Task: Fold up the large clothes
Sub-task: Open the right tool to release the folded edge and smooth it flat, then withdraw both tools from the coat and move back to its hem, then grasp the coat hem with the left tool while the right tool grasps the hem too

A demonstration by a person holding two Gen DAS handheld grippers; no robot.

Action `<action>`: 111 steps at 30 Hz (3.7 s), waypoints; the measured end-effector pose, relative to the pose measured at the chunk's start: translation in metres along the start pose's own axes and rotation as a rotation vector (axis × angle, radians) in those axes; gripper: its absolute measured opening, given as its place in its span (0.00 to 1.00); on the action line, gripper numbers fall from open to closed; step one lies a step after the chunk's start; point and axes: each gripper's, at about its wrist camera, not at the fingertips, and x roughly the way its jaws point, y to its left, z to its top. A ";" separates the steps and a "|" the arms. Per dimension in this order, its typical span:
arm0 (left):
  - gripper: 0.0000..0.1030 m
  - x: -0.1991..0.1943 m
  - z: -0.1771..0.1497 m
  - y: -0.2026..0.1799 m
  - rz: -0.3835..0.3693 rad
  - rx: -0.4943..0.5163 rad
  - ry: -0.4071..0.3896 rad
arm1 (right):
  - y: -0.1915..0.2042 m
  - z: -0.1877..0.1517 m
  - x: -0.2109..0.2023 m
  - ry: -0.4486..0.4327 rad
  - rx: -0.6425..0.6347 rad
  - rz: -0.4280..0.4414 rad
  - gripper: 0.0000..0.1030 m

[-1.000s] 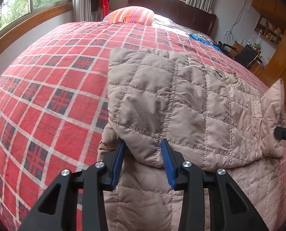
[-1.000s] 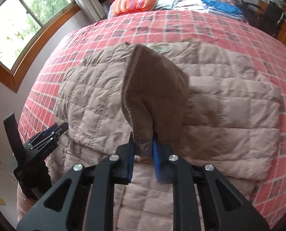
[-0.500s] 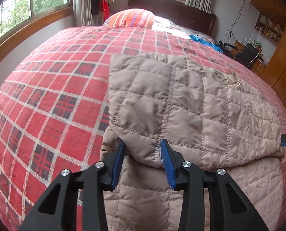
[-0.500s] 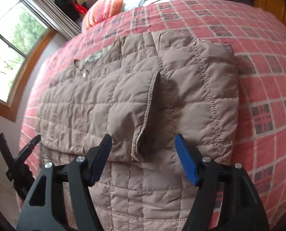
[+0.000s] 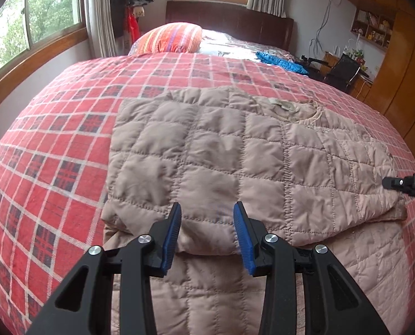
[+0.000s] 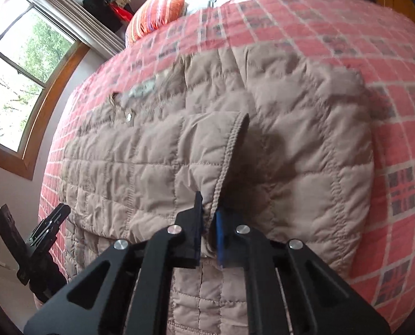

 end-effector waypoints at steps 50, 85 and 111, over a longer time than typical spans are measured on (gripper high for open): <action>0.46 0.017 -0.013 -0.011 0.034 0.065 0.072 | 0.004 -0.050 -0.012 -0.015 -0.067 -0.101 0.26; 0.86 -0.205 -0.228 0.051 0.119 0.108 -0.049 | -0.046 -0.330 -0.144 -0.121 -0.075 -0.173 0.76; 0.85 -0.144 -0.244 0.089 -0.090 -0.064 0.153 | -0.060 -0.336 -0.118 -0.038 -0.057 -0.115 0.69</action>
